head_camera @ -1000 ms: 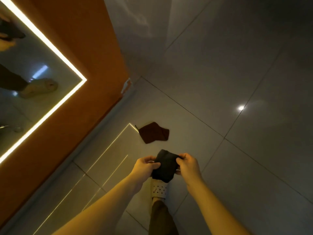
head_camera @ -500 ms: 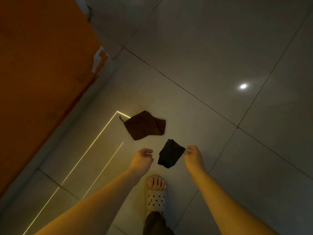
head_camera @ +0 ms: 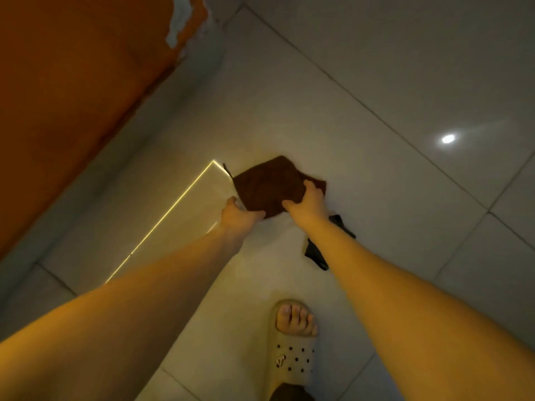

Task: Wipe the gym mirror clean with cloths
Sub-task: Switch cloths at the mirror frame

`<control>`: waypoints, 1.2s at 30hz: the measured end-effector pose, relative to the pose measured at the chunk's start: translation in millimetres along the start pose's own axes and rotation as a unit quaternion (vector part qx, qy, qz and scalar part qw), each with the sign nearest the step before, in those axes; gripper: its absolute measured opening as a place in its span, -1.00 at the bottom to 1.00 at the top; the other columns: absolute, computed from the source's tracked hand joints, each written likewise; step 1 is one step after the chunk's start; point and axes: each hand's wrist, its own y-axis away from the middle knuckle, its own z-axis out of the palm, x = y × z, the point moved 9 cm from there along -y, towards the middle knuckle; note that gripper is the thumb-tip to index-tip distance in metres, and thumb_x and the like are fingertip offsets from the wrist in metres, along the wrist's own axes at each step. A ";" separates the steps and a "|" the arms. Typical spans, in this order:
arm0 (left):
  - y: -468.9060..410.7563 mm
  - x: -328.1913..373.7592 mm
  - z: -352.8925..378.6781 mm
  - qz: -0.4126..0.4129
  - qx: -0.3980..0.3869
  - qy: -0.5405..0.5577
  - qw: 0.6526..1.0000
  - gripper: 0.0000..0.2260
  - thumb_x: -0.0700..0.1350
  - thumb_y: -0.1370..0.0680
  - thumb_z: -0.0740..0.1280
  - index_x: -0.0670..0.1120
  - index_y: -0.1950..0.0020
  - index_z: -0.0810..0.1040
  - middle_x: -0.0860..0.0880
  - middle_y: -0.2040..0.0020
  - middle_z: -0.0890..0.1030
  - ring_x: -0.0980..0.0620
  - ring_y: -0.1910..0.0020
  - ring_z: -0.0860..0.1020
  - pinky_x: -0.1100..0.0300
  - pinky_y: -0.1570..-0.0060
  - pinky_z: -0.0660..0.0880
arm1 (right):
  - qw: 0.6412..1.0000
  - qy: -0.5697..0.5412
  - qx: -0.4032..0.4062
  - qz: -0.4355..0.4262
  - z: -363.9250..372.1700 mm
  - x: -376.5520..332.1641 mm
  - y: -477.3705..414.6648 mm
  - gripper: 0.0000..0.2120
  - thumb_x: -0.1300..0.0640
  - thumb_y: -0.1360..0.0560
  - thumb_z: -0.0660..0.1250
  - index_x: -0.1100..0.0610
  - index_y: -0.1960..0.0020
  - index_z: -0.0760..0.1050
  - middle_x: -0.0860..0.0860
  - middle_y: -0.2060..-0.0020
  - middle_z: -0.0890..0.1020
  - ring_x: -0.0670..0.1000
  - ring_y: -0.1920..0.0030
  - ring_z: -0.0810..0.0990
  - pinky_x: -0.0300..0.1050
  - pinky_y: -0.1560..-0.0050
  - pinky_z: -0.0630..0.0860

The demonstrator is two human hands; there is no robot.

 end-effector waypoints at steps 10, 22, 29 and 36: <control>81.1 10.2 -42.0 0.007 0.052 0.051 0.997 -0.89 -0.25 -0.58 0.39 -0.15 0.14 0.57 -0.06 0.29 0.52 0.00 0.26 0.47 0.28 0.36 0.41 | 0.976 -0.200 -0.015 0.087 7.2 7.5 98.1 -0.71 0.31 -0.53 0.30 0.12 0.28 0.26 0.08 0.37 0.29 0.04 0.34 0.29 -0.06 0.30 0.20; 373.7 76.9 -199.2 0.042 -0.053 0.214 0.974 -0.89 -0.22 -0.61 0.29 -0.16 0.01 0.61 -0.22 -0.01 0.65 -0.17 0.01 0.63 0.00 -0.08 0.56 | 0.949 -0.288 0.023 -0.122 -172.7 -179.3 441.0 -0.83 0.32 -0.64 0.19 0.25 0.04 0.55 0.11 0.15 0.66 -0.06 0.11 0.66 -0.12 0.10 0.61; 583.2 137.5 -293.3 0.139 -0.222 0.228 0.938 -0.56 0.16 -0.64 0.30 -0.17 -0.30 0.58 -0.20 -0.12 0.72 -0.18 -0.14 0.69 -0.07 -0.10 0.59 | 0.922 -0.316 0.018 -0.224 -236.3 -303.1 670.1 -0.84 0.24 -0.69 0.18 0.19 -0.06 0.54 0.12 0.18 0.64 0.10 0.08 0.66 -0.01 0.04 0.62; 759.1 162.7 -372.6 0.197 -0.317 0.293 0.880 -0.37 0.37 -0.61 0.19 -0.10 -0.41 0.55 -0.29 -0.30 0.61 -0.40 -0.39 0.49 -0.36 -0.48 0.29 | 0.880 -0.382 0.072 -0.273 -293.2 -391.4 826.4 -0.80 0.31 -0.65 0.21 0.14 0.09 0.53 0.05 0.32 0.64 0.00 0.31 0.66 -0.13 0.29 0.60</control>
